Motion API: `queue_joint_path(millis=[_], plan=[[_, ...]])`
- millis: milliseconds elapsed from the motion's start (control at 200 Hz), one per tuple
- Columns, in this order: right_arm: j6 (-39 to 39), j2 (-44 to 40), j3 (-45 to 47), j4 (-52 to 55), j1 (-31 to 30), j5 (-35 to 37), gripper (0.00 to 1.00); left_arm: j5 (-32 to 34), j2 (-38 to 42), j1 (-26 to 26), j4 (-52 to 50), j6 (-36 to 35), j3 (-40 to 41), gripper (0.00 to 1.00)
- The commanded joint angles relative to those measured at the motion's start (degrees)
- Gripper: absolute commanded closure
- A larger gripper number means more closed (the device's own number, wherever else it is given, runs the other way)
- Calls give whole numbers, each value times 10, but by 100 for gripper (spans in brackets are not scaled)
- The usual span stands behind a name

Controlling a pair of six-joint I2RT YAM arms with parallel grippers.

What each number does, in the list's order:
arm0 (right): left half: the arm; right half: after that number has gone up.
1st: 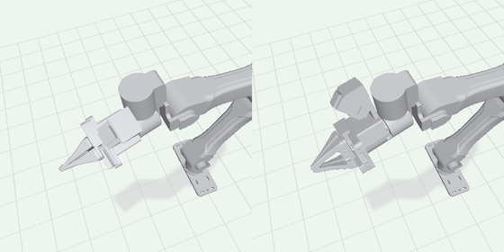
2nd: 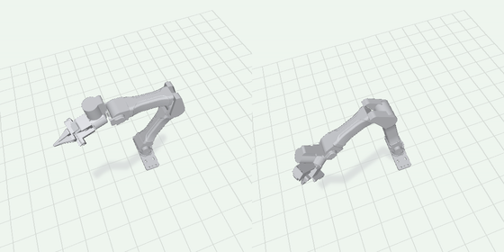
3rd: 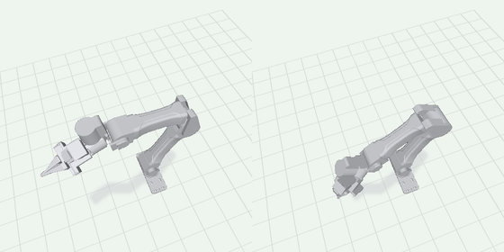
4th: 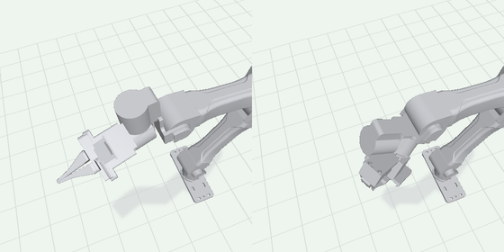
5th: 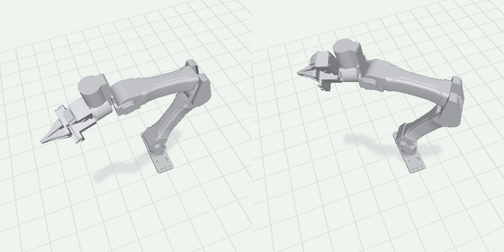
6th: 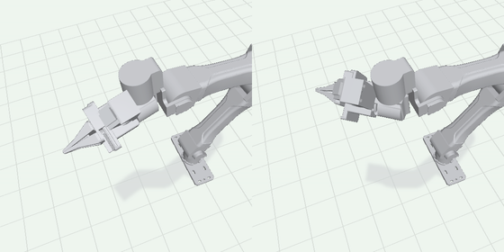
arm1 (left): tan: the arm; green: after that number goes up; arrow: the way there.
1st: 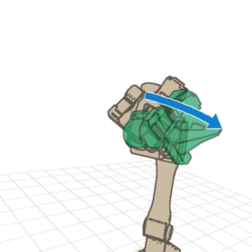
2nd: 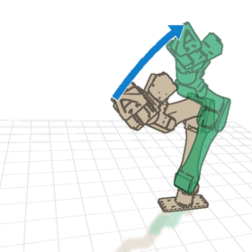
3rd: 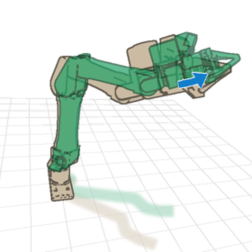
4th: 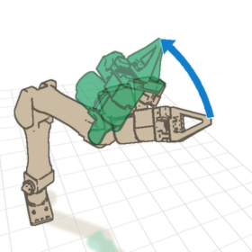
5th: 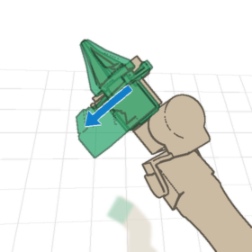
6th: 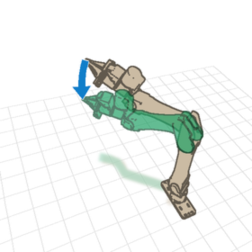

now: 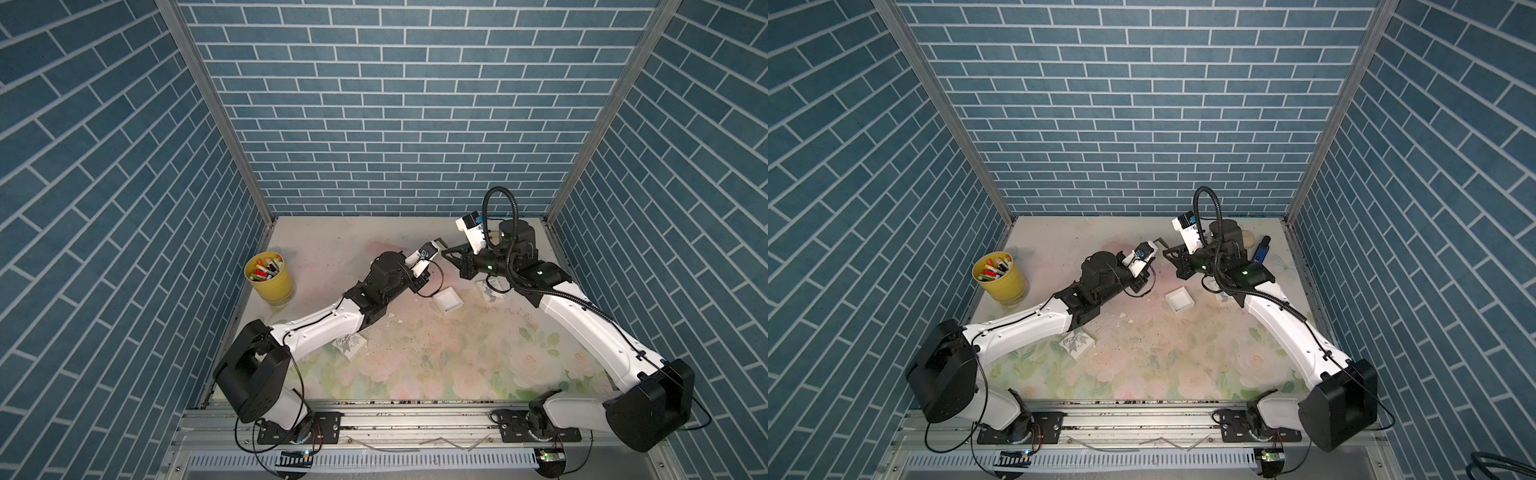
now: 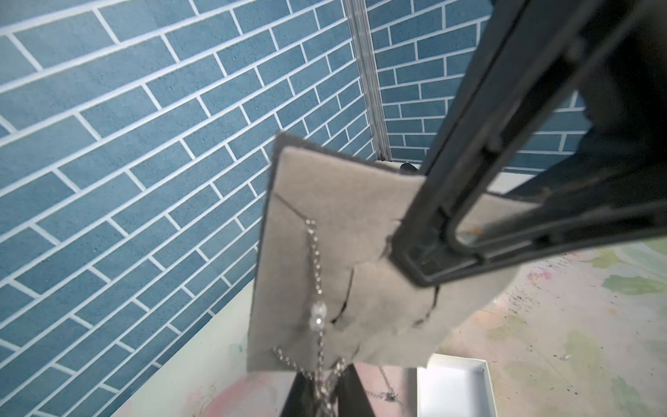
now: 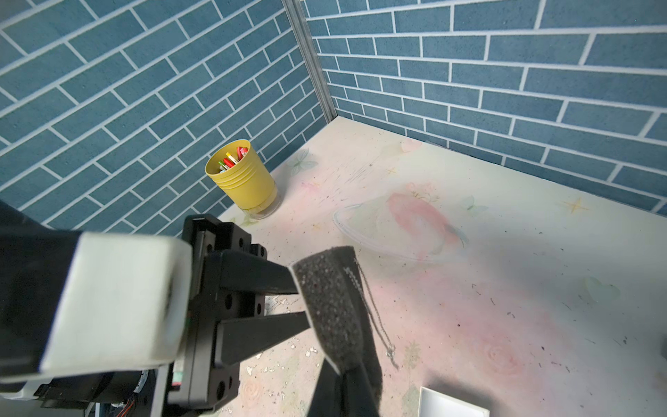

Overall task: Take the necklace out of the lift-off lid jewelry box
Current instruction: Pick up the necklace from the inner lining.

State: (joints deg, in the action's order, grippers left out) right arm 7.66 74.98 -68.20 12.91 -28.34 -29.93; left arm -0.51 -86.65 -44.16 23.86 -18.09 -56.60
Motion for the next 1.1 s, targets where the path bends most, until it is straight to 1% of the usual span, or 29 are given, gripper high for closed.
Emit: queue_joint_path(millis=[0,180,415,615,780,1095], plan=[[-9,-14,-14,5,1,4,100,8,22,-1,7,-9,14,90],[-23,-16,-14,20,1,21,100,16,43,-1,-7,-17,24,92],[-44,-17,-11,41,2,32,100,28,75,0,-47,-27,19,92],[-60,-16,1,54,1,32,100,29,95,11,-134,-28,-31,93],[-65,-15,15,50,2,14,100,35,90,26,-209,-15,-91,93],[-88,-17,32,65,1,-30,100,23,68,63,-272,8,-153,93]])
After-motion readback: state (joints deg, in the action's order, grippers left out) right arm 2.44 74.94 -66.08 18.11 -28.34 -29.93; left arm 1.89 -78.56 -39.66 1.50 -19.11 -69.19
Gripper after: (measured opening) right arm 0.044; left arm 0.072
